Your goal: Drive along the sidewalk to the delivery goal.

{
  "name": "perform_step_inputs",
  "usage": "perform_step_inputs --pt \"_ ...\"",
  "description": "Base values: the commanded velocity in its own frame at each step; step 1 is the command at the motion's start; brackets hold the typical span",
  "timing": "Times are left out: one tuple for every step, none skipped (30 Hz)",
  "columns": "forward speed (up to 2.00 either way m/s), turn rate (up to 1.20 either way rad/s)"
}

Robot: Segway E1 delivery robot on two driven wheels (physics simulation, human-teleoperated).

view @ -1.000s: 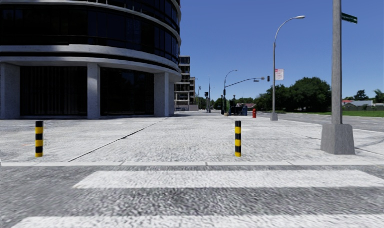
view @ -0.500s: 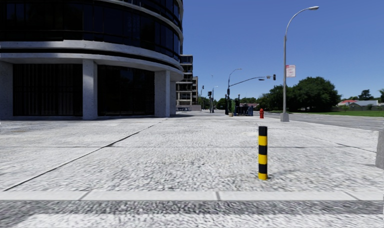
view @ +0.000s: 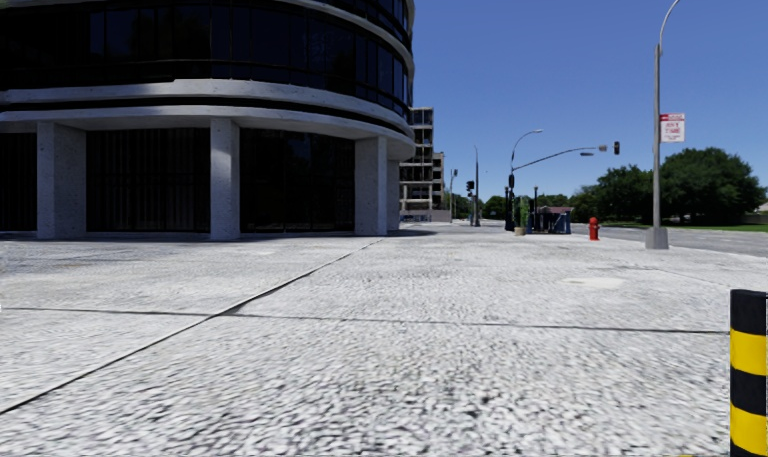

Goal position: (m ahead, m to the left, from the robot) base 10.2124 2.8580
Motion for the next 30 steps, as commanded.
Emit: perform_step_inputs --pt "2.00 0.46" --pt "2.00 0.46" --pt "2.00 0.46" --pt "2.00 0.46" --pt "2.00 0.46" --pt "2.00 0.46" --pt "2.00 0.46" --pt "2.00 0.46" --pt "2.00 0.46" --pt "2.00 0.46" --pt "2.00 0.46" --pt "2.00 0.46" --pt "2.00 0.45" --pt "2.00 0.45" --pt "2.00 0.35" --pt "2.00 0.21" --pt "2.00 0.14" --pt "2.00 0.11" --pt "2.00 0.11" --pt "2.00 0.11" --pt "2.00 0.10" --pt "2.00 0.10" --pt "2.00 0.10" --pt "2.00 0.10" --pt "2.00 0.10" --pt "2.00 0.12" --pt "2.00 0.12" --pt "2.00 0.14" --pt "2.00 0.15" --pt "2.00 0.15"
